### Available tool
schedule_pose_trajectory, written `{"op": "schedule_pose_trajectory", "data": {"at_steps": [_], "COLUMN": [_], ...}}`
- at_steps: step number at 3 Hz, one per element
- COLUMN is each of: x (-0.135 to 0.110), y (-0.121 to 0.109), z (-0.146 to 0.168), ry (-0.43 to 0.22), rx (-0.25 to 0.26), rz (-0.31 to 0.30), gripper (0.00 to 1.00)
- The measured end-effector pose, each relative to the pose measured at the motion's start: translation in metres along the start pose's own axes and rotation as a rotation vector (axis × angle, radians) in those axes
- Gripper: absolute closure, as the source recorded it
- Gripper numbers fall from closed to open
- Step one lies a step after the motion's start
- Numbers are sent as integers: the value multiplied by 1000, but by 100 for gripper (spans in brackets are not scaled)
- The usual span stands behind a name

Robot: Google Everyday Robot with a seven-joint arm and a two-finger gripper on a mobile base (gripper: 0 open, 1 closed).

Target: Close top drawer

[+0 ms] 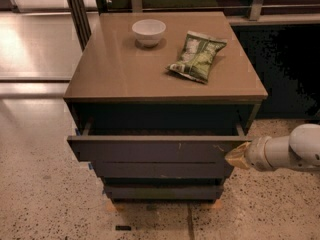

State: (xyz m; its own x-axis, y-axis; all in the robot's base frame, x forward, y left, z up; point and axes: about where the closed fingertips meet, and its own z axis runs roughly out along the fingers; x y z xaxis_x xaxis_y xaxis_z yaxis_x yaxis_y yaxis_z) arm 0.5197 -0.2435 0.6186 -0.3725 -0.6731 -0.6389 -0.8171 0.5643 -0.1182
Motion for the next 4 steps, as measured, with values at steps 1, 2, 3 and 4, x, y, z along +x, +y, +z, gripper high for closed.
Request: {"op": "schedule_pose_trajectory", "data": {"at_steps": [1,2,3,4], "x": [-2,-5,-5,-5], "y": [-8,-36,-48,-67], "z": [2,9,13,19], "ry": [14,55,72,93], "rx": [26,102,139,184], "rz": [-14,-39,-48,-56], "gripper": [100,100,100,100]}}
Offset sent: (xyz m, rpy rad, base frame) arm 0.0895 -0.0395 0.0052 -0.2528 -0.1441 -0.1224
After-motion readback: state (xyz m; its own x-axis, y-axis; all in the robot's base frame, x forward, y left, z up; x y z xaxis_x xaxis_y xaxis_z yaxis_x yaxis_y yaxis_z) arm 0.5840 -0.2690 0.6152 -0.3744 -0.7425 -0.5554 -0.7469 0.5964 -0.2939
